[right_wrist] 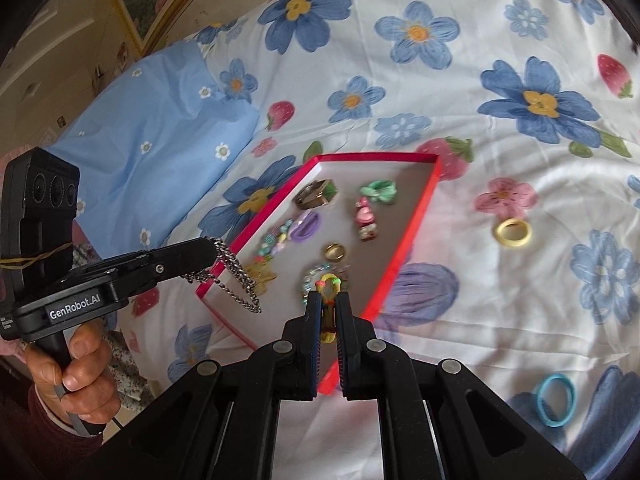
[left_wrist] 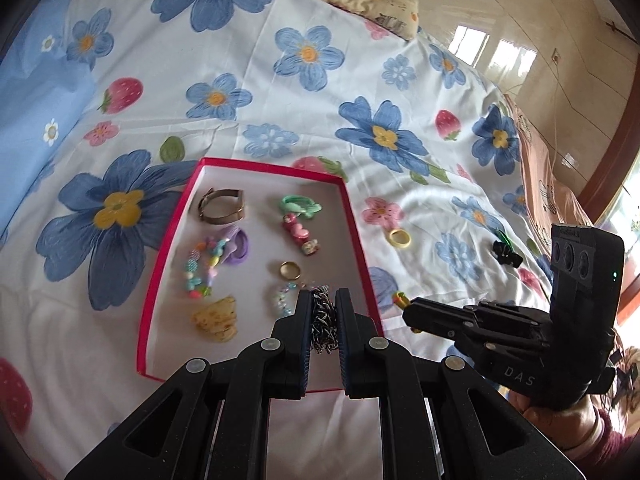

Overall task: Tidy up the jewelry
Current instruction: 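Carry the silver chain with the left gripper while the right gripper carries the striped ring into the box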

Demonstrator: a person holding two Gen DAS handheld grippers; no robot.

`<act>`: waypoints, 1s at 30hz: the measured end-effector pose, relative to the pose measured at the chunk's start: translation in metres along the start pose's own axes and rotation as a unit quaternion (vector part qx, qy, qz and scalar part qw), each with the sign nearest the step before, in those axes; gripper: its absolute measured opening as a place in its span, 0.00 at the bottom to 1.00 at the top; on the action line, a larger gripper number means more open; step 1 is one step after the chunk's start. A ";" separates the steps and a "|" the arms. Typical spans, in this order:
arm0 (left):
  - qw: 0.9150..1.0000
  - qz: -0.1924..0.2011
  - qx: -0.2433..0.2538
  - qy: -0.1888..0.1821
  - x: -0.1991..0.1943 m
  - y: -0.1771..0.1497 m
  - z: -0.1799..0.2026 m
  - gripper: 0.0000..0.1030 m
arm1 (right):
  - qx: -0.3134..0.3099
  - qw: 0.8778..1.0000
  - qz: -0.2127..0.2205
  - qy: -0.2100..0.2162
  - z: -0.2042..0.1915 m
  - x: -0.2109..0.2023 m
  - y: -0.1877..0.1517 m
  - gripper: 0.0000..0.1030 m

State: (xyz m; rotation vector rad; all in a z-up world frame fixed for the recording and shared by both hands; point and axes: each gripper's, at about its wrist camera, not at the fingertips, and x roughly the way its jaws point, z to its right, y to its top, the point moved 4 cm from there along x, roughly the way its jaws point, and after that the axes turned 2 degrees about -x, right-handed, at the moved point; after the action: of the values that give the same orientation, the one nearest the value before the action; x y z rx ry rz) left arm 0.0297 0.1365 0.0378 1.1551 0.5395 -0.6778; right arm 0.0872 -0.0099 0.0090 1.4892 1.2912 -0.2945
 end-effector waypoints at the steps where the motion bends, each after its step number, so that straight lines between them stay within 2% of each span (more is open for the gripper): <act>1: 1.000 -0.001 -0.003 0.002 0.001 -0.001 -0.002 0.10 | -0.003 1.000 -0.004 0.003 -0.003 0.004 -0.001 0.06; 13: 0.999 -0.030 -0.023 0.016 0.029 -0.012 -0.026 0.10 | -0.022 0.998 -0.059 0.013 -0.019 0.051 -0.012 0.06; 30: 0.994 -0.067 -0.047 0.066 0.066 -0.030 -0.058 0.11 | -0.054 0.993 -0.105 -0.014 -0.020 0.084 -0.027 0.09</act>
State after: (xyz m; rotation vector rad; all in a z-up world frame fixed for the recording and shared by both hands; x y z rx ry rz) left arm 0.0506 0.1708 -0.0463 1.0860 0.7588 -0.6872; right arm 0.0883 0.0477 -0.0613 1.2558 1.4212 -0.3744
